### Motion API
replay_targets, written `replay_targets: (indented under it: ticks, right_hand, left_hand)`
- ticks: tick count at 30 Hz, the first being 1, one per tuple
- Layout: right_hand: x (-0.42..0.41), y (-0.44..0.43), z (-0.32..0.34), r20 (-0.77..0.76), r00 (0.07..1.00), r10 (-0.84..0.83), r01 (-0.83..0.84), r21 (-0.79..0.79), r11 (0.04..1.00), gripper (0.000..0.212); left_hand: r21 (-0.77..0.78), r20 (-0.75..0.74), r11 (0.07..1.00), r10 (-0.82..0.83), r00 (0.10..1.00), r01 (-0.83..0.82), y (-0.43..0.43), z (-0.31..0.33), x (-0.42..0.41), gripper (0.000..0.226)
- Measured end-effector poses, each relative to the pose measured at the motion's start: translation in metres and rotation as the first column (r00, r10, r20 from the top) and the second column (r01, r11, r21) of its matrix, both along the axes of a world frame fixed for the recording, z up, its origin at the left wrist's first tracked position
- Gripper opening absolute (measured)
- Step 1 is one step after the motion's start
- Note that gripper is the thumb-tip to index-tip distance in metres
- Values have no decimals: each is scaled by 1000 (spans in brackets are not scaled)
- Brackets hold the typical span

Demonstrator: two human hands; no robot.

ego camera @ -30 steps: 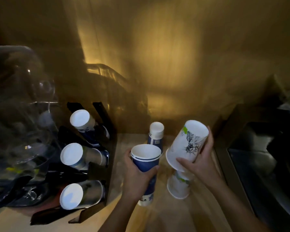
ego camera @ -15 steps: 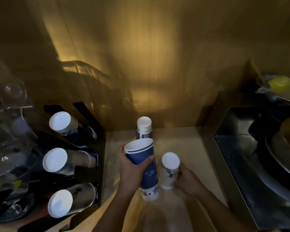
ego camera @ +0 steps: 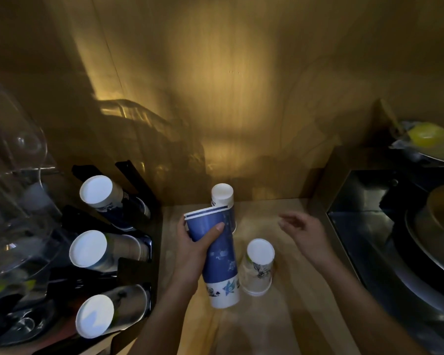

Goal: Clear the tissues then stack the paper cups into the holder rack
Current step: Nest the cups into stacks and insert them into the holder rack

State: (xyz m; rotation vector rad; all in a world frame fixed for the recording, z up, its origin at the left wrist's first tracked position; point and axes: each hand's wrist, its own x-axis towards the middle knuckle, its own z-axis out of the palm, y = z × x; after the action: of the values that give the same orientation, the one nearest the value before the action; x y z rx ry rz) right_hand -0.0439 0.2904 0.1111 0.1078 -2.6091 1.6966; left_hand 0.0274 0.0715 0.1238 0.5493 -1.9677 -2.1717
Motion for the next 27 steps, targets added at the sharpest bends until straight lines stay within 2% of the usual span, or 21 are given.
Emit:
replay_targets:
  ticks: [3, 7, 9, 13, 15, 17, 23, 27]
  right_hand:
    - [6, -15, 46, -138, 979, 149, -157, -50, 986, 13]
    - [15, -35, 85, -241, 893, 380, -394, -13, 919, 16]
    - [14, -44, 94, -273, 856, 440, -452, 22, 892, 19]
    - [11, -56, 98, -297, 795, 529, -491, 196, 849, 14]
    - [12, -61, 99, -343, 752, 562, -505, 248, 827, 9]
    - [12, -65, 101, -378, 732, 567, -521, 225, 823, 12]
    - [13, -76, 106, -369, 714, 595, -593, 134, 794, 19]
    - [14, -80, 105, -371, 753, 543, -580, 14, 815, 13]
  left_hand:
    - [-69, -28, 997, -27, 999, 25, 0, 7, -3, 64]
    - [-247, -90, 968, -62, 994, 38, 3, 18, -4, 60]
    - [-318, -101, 947, -76, 992, 40, 4, 24, -3, 68]
    - [-475, -171, 879, -52, 984, -36, 6, 35, 2, 90]
    - [-538, -198, 840, -39, 979, -76, 6, 40, 4, 95]
    - [-574, -196, 815, -43, 980, -79, 4, 44, 5, 95]
    - [-535, -106, 842, -139, 985, 61, -6, 51, 9, 81]
    - [-596, -180, 800, -42, 983, -75, -5, 56, 13, 85]
